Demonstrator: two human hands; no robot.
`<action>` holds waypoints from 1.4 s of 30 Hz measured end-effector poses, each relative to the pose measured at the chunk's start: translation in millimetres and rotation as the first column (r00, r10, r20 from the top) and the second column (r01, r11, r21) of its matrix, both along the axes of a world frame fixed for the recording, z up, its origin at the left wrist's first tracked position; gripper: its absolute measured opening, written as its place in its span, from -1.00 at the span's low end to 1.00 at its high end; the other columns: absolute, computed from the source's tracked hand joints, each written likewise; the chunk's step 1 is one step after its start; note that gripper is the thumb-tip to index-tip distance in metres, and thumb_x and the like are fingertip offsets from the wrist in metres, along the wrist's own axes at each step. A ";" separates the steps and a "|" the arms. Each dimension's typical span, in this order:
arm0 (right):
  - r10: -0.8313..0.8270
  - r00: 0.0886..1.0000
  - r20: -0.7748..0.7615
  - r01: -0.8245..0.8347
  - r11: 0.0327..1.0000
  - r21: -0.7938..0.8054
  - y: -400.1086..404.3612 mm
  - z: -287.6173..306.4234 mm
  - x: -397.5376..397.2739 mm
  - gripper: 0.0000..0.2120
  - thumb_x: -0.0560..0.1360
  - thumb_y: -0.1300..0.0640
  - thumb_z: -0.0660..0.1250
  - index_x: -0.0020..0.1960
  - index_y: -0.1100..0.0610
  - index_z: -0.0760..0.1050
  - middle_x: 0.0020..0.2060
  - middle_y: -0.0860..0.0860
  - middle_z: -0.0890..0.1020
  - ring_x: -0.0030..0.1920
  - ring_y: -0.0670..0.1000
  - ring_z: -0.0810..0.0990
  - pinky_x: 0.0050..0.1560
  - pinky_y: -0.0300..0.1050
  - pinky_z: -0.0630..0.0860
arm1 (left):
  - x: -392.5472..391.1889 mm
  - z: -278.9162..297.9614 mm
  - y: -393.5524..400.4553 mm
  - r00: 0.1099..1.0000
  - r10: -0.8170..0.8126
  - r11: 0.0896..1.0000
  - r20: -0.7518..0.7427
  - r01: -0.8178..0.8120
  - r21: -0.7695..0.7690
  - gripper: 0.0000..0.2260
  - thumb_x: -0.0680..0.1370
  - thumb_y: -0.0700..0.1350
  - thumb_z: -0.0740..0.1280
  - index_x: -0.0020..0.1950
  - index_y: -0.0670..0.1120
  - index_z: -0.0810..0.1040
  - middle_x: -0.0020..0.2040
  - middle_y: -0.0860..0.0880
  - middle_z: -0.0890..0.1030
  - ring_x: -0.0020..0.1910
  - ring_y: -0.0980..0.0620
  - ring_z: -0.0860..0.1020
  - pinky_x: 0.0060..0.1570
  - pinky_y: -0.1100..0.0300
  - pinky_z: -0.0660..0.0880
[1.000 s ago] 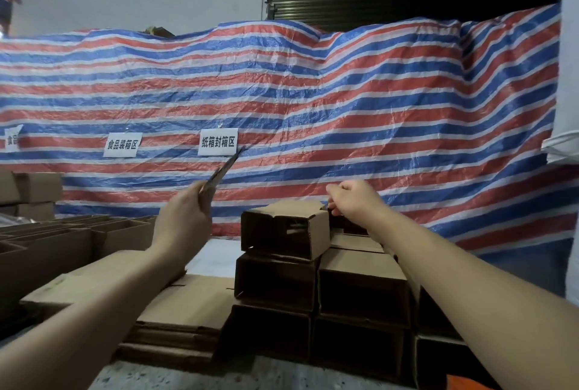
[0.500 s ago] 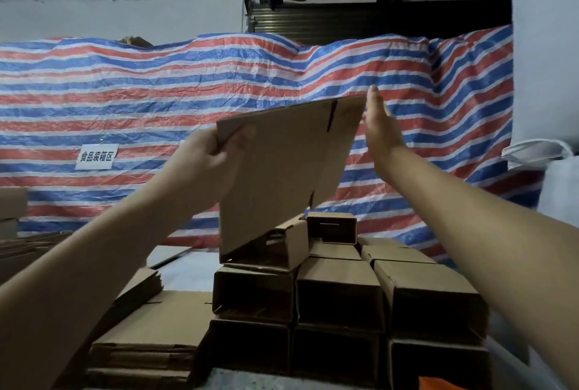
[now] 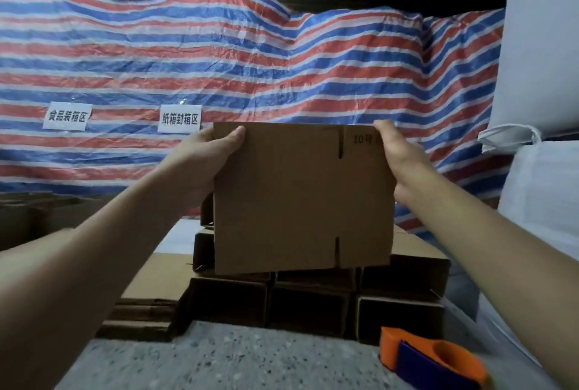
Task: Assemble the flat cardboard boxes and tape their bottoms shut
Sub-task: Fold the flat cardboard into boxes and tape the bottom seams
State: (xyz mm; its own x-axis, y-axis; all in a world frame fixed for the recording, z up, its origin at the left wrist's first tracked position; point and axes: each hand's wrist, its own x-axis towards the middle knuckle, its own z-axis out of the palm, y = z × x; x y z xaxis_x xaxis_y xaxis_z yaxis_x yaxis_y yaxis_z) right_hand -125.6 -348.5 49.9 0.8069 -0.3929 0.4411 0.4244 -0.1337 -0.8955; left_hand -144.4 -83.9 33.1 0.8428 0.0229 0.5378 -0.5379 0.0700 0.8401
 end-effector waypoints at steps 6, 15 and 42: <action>0.006 0.990 -0.138 0.004 0.997 0.074 -9.4 -68.2 -7.9 -0.66 0.46 -0.23 0.32 -0.05 0.04 0.59 -0.25 -0.01 0.70 -0.05 0.11 0.70 0.08 0.08 0.61 | 18.1 -62.3 -16.7 0.981 0.087 0.996 -0.175 -0.088 -0.001 -0.56 0.47 0.30 0.38 0.14 0.00 0.56 0.09 0.00 0.65 0.08 0.00 0.61 0.13 0.02 0.51; -0.012 0.962 -0.272 0.057 0.986 0.158 -1.7 -165.2 -2.1 -0.54 0.46 -0.24 0.42 0.13 0.11 0.55 0.01 0.10 0.70 0.04 0.14 0.66 0.17 0.18 0.56 | 51.1 -148.0 -20.3 0.912 0.165 0.986 -0.376 -0.166 0.030 -0.75 0.51 0.21 0.38 -0.08 0.03 0.54 -0.03 -0.02 0.61 -0.02 0.02 0.57 -0.16 0.13 0.43; 0.132 0.976 -0.173 -0.121 0.990 0.068 -21.0 -182.5 0.1 -0.57 0.55 -0.17 0.27 0.09 0.20 0.58 -0.24 0.03 0.66 -0.20 -0.02 0.69 -0.16 -0.04 0.54 | 38.3 -133.1 -27.7 0.918 0.042 0.979 -0.395 0.042 0.202 -0.87 0.56 -0.01 0.38 0.01 0.01 0.70 -0.15 -0.04 0.73 -0.18 0.01 0.70 -0.31 0.18 0.59</action>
